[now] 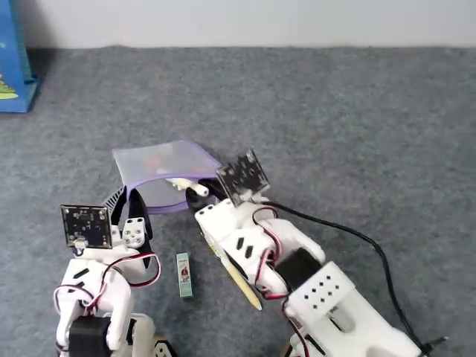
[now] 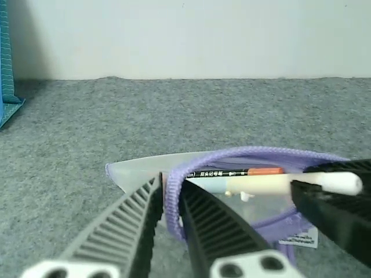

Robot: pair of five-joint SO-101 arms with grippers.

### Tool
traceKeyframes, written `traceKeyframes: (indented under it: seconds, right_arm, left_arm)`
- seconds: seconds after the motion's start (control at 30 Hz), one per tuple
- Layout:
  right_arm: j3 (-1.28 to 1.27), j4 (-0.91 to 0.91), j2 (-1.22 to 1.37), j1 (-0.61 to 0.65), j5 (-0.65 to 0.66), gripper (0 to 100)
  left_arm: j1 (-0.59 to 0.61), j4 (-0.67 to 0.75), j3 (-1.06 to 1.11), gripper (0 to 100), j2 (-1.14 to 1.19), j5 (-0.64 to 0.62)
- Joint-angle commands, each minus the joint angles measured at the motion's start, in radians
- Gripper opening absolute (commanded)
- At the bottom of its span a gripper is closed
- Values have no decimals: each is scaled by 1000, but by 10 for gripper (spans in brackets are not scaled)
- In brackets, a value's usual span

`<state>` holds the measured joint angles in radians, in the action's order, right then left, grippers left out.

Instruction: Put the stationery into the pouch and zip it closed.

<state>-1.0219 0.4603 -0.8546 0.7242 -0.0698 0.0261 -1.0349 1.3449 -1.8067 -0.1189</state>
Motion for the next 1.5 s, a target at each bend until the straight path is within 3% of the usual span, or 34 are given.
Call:
traceKeyframes:
  seconds: [0.0,0.1,0.37,0.53,0.93,1.13,1.37,1.47]
  right_arm:
    - [94,102,19,7,5,167]
    - [132,254,-21,5,5,250]
    - [241,625,-124,-53,-63,251]
    - [285,750,-93,-120,-66,251]
    - [285,676,188,-119,-110,251]
    - [285,599,400,-18,-117,249]
    - [285,458,506,102,-117,115]
    - [285,395,564,110,-115,104]
  left_arm:
    - [6,0,-58,12,-17,8]
    - [9,0,-58,12,-17,8]
    - [124,26,-62,12,-17,-32]
    - [158,40,-62,12,-17,-41]
    - [264,41,-84,12,-17,-91]
    - [264,41,-84,12,-17,-91]
    - [264,41,-84,12,-17,-91]
    - [264,41,-84,12,-17,-91]
